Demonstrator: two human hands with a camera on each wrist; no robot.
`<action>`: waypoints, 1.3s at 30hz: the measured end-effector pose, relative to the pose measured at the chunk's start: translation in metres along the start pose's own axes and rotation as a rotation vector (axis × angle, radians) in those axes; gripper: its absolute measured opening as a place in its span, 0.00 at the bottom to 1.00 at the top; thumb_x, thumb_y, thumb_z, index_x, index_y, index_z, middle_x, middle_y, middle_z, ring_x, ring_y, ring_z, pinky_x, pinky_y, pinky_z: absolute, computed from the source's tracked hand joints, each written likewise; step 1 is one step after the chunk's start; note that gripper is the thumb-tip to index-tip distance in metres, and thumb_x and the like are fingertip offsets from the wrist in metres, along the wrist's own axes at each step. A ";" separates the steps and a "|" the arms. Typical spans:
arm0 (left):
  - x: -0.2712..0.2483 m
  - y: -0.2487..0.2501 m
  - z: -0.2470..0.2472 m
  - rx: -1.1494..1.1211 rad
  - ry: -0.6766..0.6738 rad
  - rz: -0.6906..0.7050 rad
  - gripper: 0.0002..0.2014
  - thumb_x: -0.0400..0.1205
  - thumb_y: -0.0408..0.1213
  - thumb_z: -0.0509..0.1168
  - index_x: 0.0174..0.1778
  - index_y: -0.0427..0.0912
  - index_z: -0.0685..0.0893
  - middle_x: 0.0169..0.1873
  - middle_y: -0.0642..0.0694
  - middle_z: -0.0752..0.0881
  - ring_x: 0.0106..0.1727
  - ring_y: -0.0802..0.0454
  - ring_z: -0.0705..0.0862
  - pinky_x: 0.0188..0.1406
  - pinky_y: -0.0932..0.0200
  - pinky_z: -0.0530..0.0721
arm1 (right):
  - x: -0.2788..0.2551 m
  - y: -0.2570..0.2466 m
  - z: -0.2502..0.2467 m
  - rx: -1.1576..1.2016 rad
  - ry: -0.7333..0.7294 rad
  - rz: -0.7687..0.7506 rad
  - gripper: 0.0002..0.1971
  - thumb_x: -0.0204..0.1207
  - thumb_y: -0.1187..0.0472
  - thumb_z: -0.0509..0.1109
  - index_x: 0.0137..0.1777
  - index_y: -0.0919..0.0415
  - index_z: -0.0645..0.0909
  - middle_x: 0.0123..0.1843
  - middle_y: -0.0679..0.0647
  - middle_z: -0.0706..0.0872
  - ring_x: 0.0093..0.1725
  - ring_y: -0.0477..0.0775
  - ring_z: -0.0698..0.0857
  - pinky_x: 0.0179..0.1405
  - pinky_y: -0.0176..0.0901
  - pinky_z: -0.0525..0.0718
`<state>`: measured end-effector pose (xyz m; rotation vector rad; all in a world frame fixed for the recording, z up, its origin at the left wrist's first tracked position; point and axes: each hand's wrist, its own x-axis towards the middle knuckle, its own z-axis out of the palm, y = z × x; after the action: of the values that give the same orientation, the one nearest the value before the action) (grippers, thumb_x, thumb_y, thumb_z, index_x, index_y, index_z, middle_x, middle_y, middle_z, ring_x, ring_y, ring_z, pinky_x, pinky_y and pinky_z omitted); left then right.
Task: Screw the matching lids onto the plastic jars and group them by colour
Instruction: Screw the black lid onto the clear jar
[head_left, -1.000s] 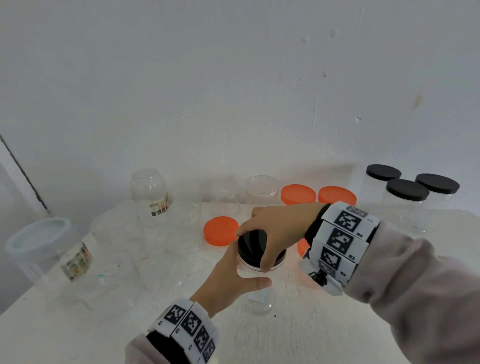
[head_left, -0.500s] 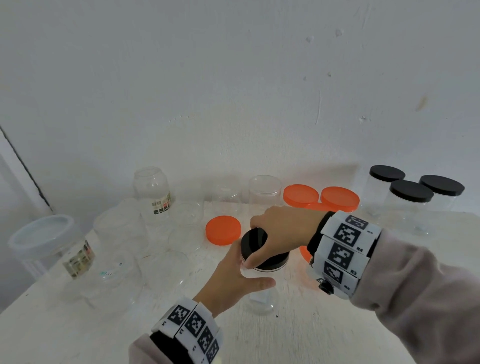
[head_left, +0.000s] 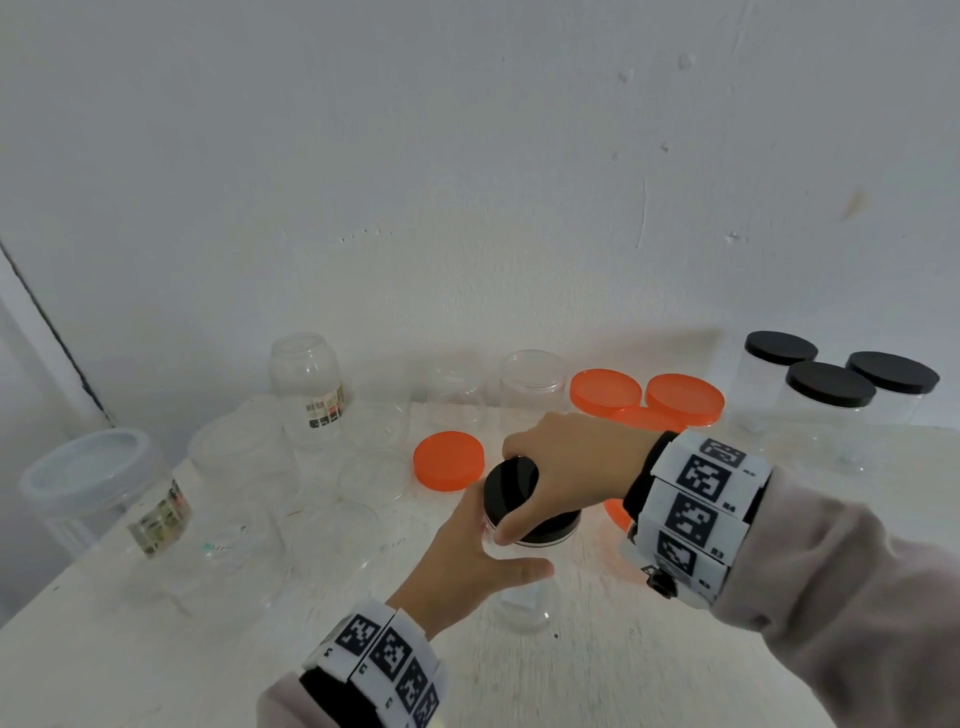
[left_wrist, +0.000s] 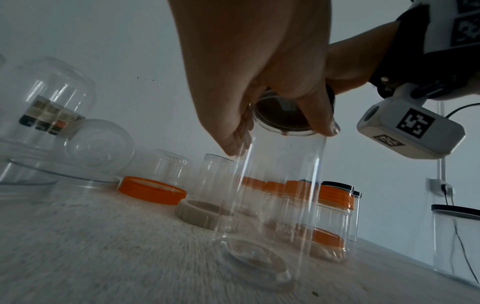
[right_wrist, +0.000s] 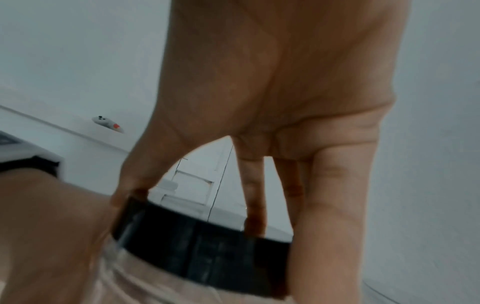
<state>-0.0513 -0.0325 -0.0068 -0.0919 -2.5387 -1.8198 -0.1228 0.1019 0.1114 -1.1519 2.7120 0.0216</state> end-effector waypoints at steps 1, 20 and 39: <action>0.000 0.000 0.000 -0.001 -0.003 -0.003 0.38 0.65 0.47 0.82 0.64 0.70 0.67 0.60 0.70 0.80 0.61 0.75 0.78 0.52 0.76 0.78 | -0.001 0.001 -0.002 0.010 -0.034 0.006 0.35 0.59 0.26 0.72 0.59 0.50 0.77 0.47 0.45 0.81 0.44 0.46 0.81 0.37 0.39 0.78; 0.000 0.003 0.000 0.010 0.003 0.000 0.38 0.66 0.44 0.82 0.64 0.69 0.66 0.65 0.67 0.77 0.66 0.71 0.76 0.65 0.67 0.75 | -0.006 0.002 -0.011 0.055 -0.218 -0.012 0.45 0.63 0.37 0.79 0.78 0.42 0.61 0.64 0.43 0.71 0.62 0.50 0.75 0.57 0.47 0.80; -0.002 0.000 0.003 -0.030 0.016 -0.008 0.38 0.66 0.44 0.82 0.66 0.66 0.66 0.65 0.66 0.77 0.66 0.70 0.76 0.65 0.68 0.74 | -0.008 0.004 -0.017 0.089 -0.240 -0.036 0.44 0.64 0.44 0.81 0.78 0.40 0.63 0.63 0.42 0.70 0.63 0.49 0.74 0.61 0.47 0.80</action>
<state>-0.0494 -0.0298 -0.0075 -0.0667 -2.5056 -1.8540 -0.1227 0.1089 0.1296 -1.0955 2.4573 0.0310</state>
